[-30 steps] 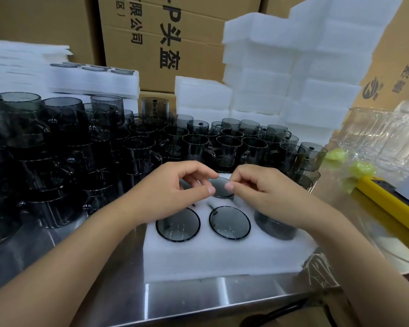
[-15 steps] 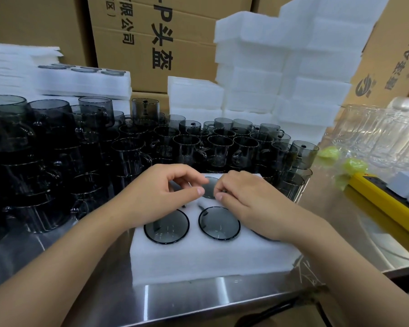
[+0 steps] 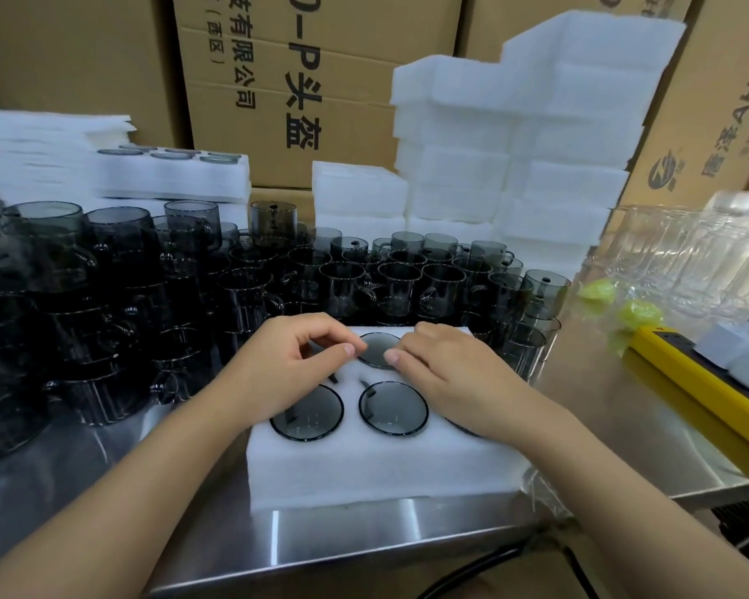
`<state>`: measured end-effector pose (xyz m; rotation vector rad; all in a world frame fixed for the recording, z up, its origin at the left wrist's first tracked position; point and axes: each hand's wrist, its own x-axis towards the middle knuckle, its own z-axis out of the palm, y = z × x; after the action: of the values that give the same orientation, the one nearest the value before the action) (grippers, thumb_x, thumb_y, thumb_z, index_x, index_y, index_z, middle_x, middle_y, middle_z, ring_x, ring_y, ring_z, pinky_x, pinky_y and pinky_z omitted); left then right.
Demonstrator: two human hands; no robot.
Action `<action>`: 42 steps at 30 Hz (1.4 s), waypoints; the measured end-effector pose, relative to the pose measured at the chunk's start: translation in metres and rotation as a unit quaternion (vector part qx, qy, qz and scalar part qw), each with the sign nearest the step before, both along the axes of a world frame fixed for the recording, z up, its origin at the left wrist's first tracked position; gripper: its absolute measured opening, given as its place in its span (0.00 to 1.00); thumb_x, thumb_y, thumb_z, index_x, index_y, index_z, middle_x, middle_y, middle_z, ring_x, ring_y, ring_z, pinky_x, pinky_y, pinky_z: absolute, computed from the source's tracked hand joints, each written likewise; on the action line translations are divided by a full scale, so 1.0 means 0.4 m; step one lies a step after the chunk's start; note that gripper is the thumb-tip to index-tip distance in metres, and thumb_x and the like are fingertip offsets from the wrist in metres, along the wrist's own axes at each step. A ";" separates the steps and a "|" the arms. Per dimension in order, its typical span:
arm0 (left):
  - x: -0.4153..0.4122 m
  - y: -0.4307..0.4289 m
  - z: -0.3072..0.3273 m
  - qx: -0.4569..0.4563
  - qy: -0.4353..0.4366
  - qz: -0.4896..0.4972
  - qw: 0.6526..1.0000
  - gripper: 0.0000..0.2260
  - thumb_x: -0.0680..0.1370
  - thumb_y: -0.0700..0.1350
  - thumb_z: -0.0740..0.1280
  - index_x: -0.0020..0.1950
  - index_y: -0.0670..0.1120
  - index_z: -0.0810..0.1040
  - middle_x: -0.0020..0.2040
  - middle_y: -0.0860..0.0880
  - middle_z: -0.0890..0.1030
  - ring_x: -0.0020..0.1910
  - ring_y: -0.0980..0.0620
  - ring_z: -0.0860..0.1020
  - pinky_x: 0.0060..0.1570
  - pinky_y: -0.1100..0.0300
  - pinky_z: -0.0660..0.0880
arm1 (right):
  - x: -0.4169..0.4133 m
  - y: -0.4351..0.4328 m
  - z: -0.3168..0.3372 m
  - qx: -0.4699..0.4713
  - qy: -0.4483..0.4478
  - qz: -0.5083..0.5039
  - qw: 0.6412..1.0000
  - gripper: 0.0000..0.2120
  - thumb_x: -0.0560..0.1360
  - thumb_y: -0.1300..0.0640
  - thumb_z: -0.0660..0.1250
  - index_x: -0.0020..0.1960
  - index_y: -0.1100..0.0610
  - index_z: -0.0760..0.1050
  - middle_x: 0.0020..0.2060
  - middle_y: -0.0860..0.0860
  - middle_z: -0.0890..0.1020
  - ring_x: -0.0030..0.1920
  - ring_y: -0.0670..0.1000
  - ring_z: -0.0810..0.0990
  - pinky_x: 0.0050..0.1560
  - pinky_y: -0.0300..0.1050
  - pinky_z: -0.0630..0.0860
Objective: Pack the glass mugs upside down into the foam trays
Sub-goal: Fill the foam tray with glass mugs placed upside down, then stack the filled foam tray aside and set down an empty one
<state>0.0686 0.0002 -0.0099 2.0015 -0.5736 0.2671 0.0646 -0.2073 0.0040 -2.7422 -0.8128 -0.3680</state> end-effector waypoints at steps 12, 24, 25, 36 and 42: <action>-0.015 0.001 0.001 -0.040 0.011 0.023 0.999 0.09 0.76 0.39 0.68 0.44 0.53 0.84 0.42 0.55 0.83 0.40 0.47 0.80 0.45 0.56 0.77 | 0.017 -0.020 -0.023 -0.009 -0.111 -0.163 0.980 0.09 0.79 0.61 0.56 0.59 0.55 0.69 0.37 0.48 0.76 0.39 0.56 0.75 0.39 0.48 0.62; -0.046 0.003 -0.003 -0.043 -0.105 0.157 0.981 0.10 0.77 0.36 0.67 0.46 0.51 0.81 0.48 0.57 0.79 0.49 0.61 0.77 0.50 0.70 0.72 | 0.019 -0.042 -0.013 0.215 -0.015 -0.143 0.966 0.02 0.76 0.57 0.63 0.47 0.53 0.74 0.32 0.45 0.70 0.33 0.43 0.69 0.33 0.39 0.63; -0.056 0.007 -0.004 -0.044 -0.106 0.190 0.975 0.10 0.76 0.36 0.67 0.48 0.51 0.80 0.49 0.58 0.78 0.50 0.60 0.77 0.51 0.70 0.71 | 0.007 -0.051 -0.009 0.262 -0.023 -0.152 0.953 0.02 0.76 0.57 0.64 0.45 0.51 0.74 0.34 0.46 0.73 0.35 0.43 0.70 0.35 0.38 0.65; -0.260 -0.028 -0.027 -0.265 0.266 0.116 0.919 0.10 0.75 0.44 0.68 0.51 0.58 0.81 0.49 0.56 0.85 0.51 0.55 0.82 0.59 0.52 0.75 | -0.225 -0.104 -0.057 0.493 0.300 -0.112 0.809 0.28 0.59 0.48 0.80 0.58 0.47 0.78 0.52 0.45 0.84 0.54 0.49 0.82 0.62 0.56 0.73; -0.350 0.014 0.107 -0.243 0.215 0.036 0.945 0.21 0.61 0.53 0.70 0.53 0.65 0.79 0.52 0.59 0.83 0.54 0.56 0.81 0.60 0.49 0.72 | -0.258 -0.143 0.033 0.449 0.235 -0.047 0.861 0.45 0.47 0.34 0.79 0.64 0.37 0.73 0.60 0.42 0.80 0.60 0.48 0.79 0.60 0.60 0.74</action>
<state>-0.0712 0.0059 0.0330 1.5319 -0.1331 0.0054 -0.0385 -0.2644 0.0173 -1.8517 -0.2542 -0.0427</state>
